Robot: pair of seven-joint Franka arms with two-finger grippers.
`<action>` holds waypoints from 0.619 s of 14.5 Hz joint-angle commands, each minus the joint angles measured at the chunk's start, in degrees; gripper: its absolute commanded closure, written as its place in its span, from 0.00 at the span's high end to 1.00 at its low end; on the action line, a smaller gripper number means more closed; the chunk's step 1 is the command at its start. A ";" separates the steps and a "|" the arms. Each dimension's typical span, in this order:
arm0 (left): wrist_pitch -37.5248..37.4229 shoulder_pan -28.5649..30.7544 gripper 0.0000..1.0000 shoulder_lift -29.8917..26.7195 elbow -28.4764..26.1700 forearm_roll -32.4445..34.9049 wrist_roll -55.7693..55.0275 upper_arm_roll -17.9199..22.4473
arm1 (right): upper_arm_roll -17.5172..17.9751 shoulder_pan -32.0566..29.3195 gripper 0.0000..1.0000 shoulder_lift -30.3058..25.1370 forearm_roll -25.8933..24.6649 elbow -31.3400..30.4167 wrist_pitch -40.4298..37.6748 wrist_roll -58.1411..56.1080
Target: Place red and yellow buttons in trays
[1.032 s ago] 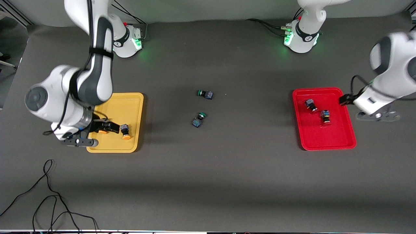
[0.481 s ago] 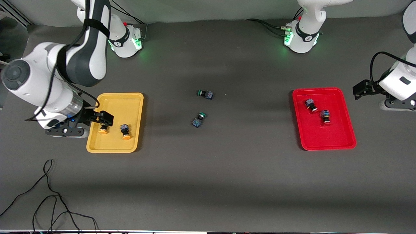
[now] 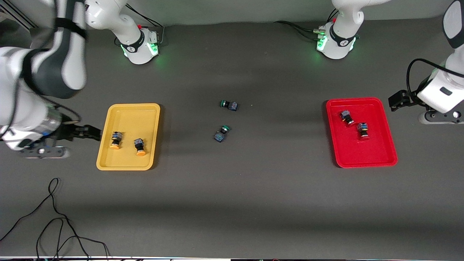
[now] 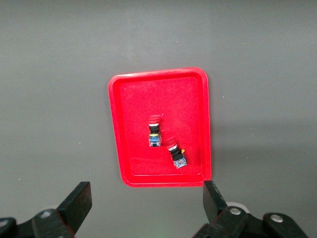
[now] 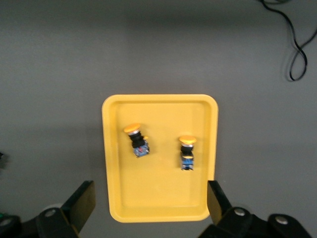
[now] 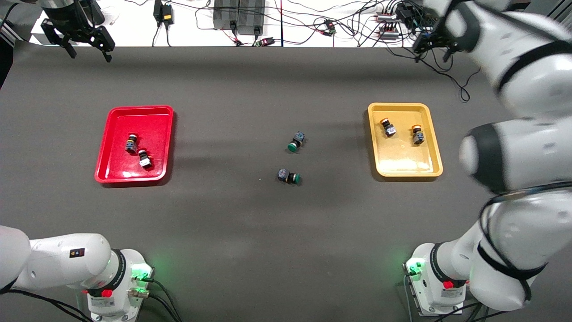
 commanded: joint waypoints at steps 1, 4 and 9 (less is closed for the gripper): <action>1.78 -1.58 1.00 -5.19 -4.64 -0.82 -0.52 1.68 | 20.60 -16.91 1.00 -12.37 -6.94 -1.12 -0.77 4.68; 1.51 -9.24 1.00 -5.11 -4.11 -0.64 -0.61 9.70 | 36.33 -33.51 1.00 -15.72 -8.61 -2.35 -1.03 4.68; 0.64 -9.42 1.00 -4.49 -2.88 -0.73 -0.61 9.70 | 56.42 -53.69 1.00 -18.36 -12.40 -3.06 -2.79 4.76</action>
